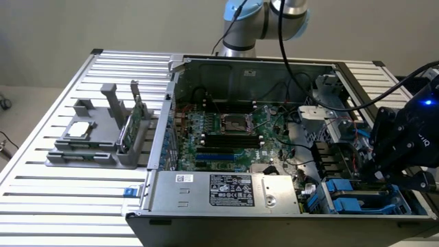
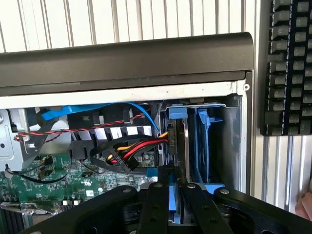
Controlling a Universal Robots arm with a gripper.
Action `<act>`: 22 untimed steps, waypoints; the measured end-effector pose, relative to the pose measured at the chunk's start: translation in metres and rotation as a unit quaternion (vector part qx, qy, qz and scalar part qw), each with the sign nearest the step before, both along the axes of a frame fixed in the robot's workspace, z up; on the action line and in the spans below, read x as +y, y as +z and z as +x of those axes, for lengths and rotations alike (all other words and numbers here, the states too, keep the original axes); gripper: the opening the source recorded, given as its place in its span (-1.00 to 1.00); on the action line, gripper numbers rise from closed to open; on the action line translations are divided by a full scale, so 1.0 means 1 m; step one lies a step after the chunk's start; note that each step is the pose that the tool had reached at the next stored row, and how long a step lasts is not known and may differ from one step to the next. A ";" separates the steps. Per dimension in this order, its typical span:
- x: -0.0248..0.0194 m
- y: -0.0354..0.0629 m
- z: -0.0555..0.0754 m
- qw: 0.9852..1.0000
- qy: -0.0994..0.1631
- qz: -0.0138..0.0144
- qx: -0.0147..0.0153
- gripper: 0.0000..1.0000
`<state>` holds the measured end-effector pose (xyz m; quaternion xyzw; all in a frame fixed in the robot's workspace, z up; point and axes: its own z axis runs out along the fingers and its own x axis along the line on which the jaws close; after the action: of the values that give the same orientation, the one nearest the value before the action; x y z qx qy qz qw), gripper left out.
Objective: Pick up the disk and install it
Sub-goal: 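Insert the first disk wire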
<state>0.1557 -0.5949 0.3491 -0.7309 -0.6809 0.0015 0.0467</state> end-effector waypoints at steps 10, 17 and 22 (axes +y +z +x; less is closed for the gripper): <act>-0.0035 -0.0056 -0.003 1.000 0.012 0.007 -0.015 -0.66; -0.0057 -0.0079 -0.004 1.000 0.013 0.011 -0.017 -0.66; -0.0060 -0.0086 -0.004 1.000 0.014 0.014 -0.019 -0.66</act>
<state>0.1519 -0.6009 0.3405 -0.7203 -0.6919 -0.0213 0.0443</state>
